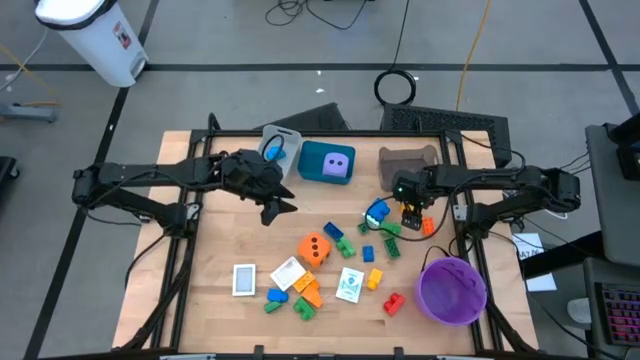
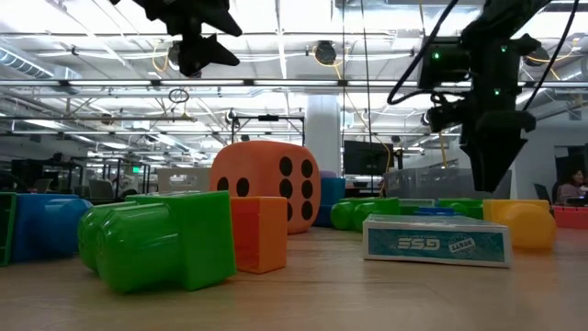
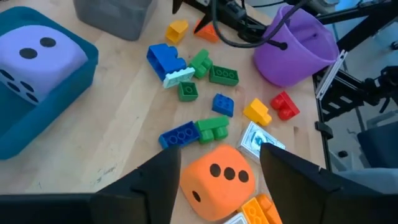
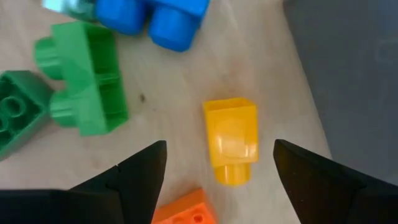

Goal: Pick & Place Toys
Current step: Put the yellow game piece into the gray bin

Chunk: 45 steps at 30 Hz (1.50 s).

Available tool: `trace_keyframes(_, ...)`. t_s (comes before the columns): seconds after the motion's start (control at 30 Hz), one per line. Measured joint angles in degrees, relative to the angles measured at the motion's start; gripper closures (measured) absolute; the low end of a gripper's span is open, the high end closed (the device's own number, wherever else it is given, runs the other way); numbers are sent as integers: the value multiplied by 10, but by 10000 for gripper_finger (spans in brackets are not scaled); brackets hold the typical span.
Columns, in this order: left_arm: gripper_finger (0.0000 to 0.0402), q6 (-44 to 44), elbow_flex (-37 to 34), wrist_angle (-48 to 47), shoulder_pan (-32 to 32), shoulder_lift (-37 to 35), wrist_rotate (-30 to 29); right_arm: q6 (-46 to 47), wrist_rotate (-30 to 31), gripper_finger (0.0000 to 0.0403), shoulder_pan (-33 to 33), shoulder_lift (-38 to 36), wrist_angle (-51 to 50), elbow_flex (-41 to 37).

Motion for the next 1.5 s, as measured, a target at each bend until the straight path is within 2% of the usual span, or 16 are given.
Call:
trace_keyframes(0.23,162,10,0,1,0,0,0,6,9,118,-11,0,59,-35)
trace_keyframes(0.8,162,7,0,1,0,0,0,16,11,141,-30,0,120,-85)
trace_keyframes(1.2,163,8,0,1,0,0,0,17,7,217,-30,0,150,-85)
trace_keyframes(1.37,163,8,0,1,0,0,0,17,-24,253,-30,0,150,-84)
trace_keyframes(1.5,163,8,0,1,0,0,0,19,-36,264,-30,0,152,-84)
